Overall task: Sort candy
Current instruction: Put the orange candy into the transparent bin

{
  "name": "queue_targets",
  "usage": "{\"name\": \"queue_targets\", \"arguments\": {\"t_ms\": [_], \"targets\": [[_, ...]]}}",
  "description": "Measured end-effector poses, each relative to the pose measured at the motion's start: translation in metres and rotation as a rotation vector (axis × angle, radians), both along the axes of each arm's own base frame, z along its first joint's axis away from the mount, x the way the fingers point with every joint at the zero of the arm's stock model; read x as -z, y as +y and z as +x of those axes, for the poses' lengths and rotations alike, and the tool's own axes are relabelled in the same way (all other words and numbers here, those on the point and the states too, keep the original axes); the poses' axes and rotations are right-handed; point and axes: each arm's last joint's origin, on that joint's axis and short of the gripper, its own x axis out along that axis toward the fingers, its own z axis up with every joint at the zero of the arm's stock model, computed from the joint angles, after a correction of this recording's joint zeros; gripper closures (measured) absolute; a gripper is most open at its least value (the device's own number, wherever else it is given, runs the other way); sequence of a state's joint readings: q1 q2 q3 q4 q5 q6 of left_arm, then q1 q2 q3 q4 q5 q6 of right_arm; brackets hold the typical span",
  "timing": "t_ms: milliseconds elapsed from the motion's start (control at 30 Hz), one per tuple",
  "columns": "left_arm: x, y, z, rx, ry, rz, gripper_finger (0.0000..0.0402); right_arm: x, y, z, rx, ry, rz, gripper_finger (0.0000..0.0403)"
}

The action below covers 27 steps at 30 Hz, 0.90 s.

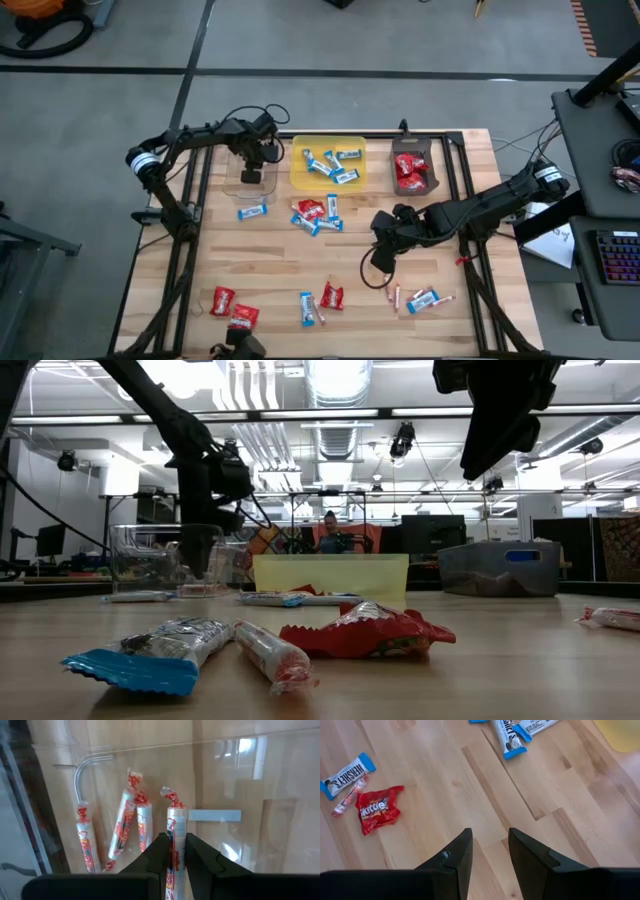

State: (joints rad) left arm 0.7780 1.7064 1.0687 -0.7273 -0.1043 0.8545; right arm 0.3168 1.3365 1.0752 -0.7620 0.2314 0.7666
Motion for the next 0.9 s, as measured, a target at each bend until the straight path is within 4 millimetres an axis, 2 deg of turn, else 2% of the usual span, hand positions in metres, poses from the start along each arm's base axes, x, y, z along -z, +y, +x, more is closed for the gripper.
{"name": "queue_targets", "arguments": {"t_ms": [367,533,633,733,800,900], "targets": [[0.001,0.001,0.001,-0.010,-0.002,0.007,0.0283,0.000,0.000,0.001,0.000,-0.011,0.003,0.0284],[-0.007,-0.001,-0.003,-0.065,0.080,0.102,0.0261,-0.001,0.000,0.001,0.000,-0.012,0.004,0.0284],[-0.020,-0.011,-0.009,-0.098,0.147,0.158,0.0262,-0.001,0.000,0.001,0.029,-0.015,0.020,0.0284],[-0.043,-0.024,-0.014,-0.144,0.110,0.215,0.0271,-0.001,0.000,0.001,0.072,-0.020,0.041,0.0284],[-0.061,-0.034,-0.017,-0.196,0.015,0.229,0.0277,0.000,0.000,0.001,0.112,-0.022,0.062,0.0284],[-0.091,-0.054,-0.020,-0.280,-0.229,0.163,0.0287,0.002,0.001,0.003,0.180,-0.023,0.100,0.0284]]}}
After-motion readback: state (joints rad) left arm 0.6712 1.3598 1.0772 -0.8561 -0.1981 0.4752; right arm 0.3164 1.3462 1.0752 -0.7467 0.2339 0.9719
